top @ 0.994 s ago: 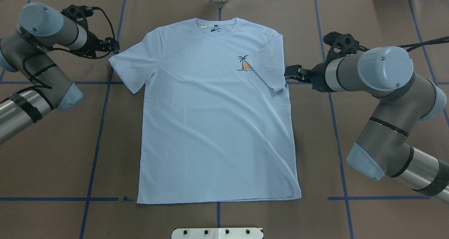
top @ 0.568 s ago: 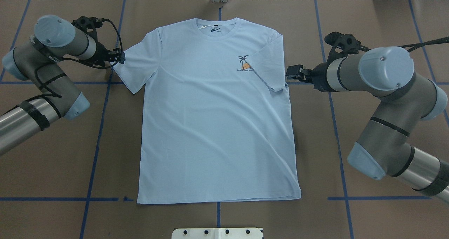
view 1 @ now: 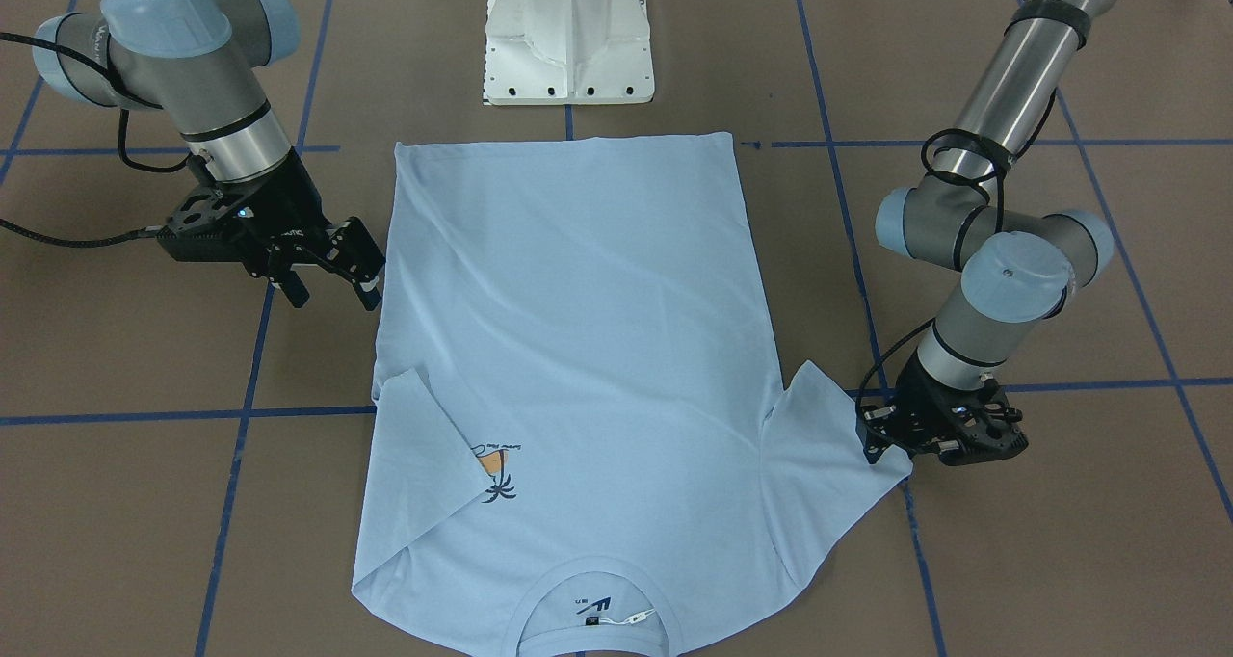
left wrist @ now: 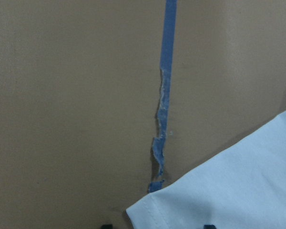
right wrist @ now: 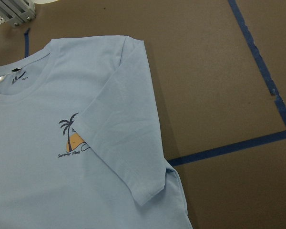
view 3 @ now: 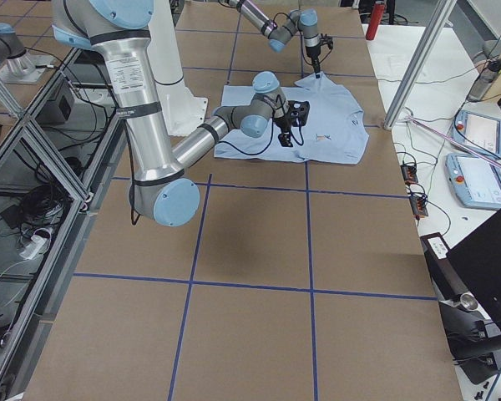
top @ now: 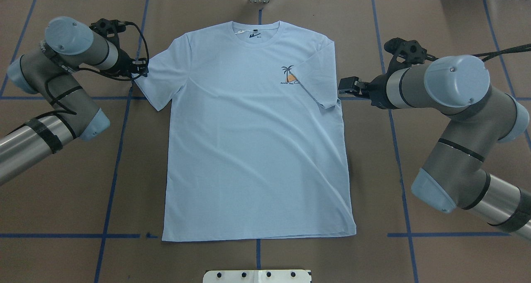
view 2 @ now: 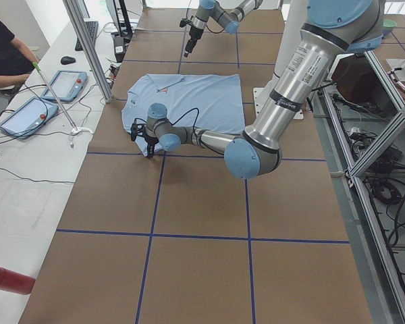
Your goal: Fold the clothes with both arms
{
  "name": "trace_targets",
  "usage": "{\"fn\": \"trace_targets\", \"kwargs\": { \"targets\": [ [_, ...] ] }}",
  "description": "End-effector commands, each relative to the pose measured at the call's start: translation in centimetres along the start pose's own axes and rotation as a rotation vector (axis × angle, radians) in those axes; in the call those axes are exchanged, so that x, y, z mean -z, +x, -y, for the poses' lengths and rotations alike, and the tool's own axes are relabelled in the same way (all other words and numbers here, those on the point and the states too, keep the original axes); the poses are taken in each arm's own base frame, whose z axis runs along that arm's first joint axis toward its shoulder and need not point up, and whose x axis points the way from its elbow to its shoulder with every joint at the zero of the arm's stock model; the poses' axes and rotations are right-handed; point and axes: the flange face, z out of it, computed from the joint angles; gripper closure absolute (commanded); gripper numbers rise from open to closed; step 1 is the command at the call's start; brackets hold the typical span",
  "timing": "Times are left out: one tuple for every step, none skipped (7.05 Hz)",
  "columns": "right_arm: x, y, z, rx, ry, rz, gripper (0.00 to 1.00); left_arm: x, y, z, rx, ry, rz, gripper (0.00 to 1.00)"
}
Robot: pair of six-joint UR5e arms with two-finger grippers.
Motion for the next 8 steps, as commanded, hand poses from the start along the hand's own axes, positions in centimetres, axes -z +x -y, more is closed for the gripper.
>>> {"fn": "trace_targets", "kwargs": {
  "targets": [
    [-0.7, 0.6, 0.1, -0.006, -0.001, -0.017, 0.0, 1.0, 1.9, 0.8, 0.014, 0.007, -0.031, 1.0],
    [-0.9, 0.7, 0.1, -0.005, 0.0, -0.021, 0.0, 1.7, 3.0, 1.1, 0.029, 0.014, -0.05, 1.0],
    [-0.9, 0.8, 0.1, -0.006, 0.0, -0.022, 0.0, 2.8, 4.3, 1.1, 0.052, 0.023, -0.075, 1.0],
    [-0.6, 0.8, 0.3, -0.007, 0.003, -0.018, 0.0, 4.4, 7.4, 1.7, 0.105, 0.034, -0.116, 1.0],
    [-0.4, 0.7, 0.4, -0.008, 0.005, -0.015, 0.0, 4.9, 13.0, 0.1, 0.161, 0.01, -0.171, 1.0],
    [-0.5, 0.8, 0.4, -0.009, 0.004, -0.016, 0.0, 4.1, 18.0, -2.1, 0.223, -0.031, -0.199, 1.0],
    [-0.7, 1.0, 0.4, -0.01, 0.004, -0.022, 0.0, 2.3, 17.9, -2.9, 0.253, -0.044, -0.172, 1.0],
    [-0.8, 1.0, 0.3, -0.01, 0.004, -0.024, 0.0, 2.9, 20.6, -2.2, 0.259, -0.02, -0.186, 0.21]
  ]
}}
